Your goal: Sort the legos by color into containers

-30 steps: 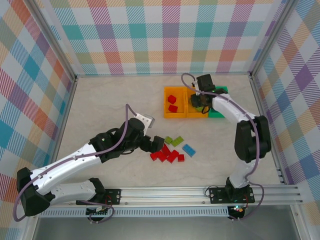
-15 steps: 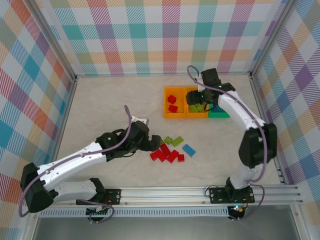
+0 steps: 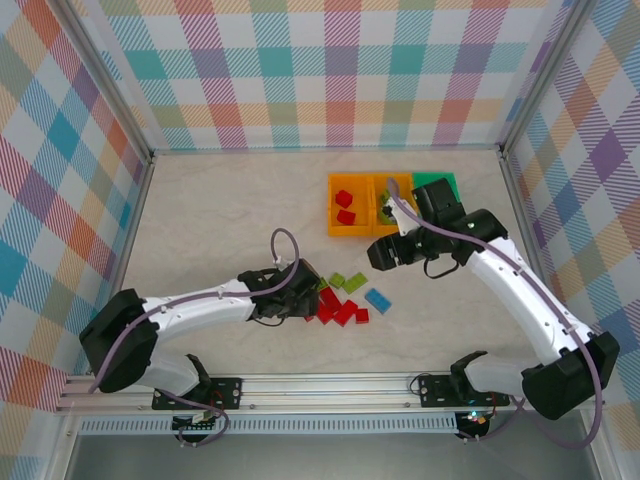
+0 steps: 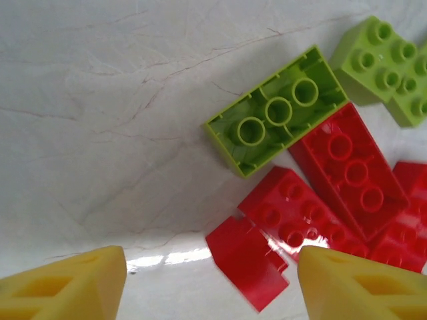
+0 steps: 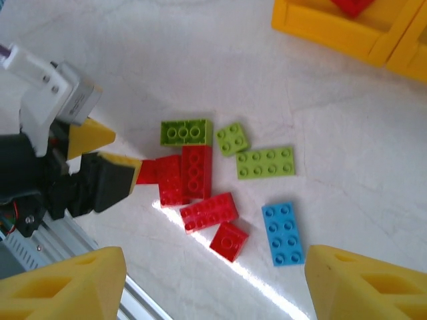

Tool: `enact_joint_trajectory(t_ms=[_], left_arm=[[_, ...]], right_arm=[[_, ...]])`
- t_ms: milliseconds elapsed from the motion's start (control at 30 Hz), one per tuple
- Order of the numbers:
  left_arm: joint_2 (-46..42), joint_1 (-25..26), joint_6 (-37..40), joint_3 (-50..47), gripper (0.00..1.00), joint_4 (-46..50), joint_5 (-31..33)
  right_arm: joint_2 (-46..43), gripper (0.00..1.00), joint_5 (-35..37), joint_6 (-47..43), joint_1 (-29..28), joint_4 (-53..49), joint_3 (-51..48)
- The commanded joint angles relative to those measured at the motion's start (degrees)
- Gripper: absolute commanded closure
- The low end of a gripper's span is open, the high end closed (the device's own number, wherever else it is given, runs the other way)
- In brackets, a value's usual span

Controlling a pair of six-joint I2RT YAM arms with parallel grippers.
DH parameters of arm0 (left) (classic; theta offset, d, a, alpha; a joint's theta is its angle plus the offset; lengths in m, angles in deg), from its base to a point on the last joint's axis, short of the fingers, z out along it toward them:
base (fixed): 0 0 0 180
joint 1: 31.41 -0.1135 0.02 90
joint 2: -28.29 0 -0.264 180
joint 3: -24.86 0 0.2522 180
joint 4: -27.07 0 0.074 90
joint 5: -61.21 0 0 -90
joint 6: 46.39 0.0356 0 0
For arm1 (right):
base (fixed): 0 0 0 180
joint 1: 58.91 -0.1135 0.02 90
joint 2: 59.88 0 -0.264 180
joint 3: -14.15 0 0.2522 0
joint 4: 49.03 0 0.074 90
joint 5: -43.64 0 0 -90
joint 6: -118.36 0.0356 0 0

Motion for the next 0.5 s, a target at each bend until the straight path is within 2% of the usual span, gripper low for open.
enact_joint_trajectory(t_ms=[0, 233, 467], left_arm=[[2.2, 0.4, -6.9, -1.5, 0.35, -6.3, -1.3], [3.7, 0.3, -5.9, -3.0, 0.51, -7.4, -3.2], [5.8, 0.3, -5.1, -3.4, 0.52, -7.8, -6.5]], right_arm=[[-2.4, 0.29, -0.9, 1.1, 0.0, -1.9, -1.0], [-1.8, 0.29, 0.7, -0.2, 0.0, -2.7, -1.1], [-0.9, 0.29, 0.6, 0.3, 0.0, -1.9, -0.9]])
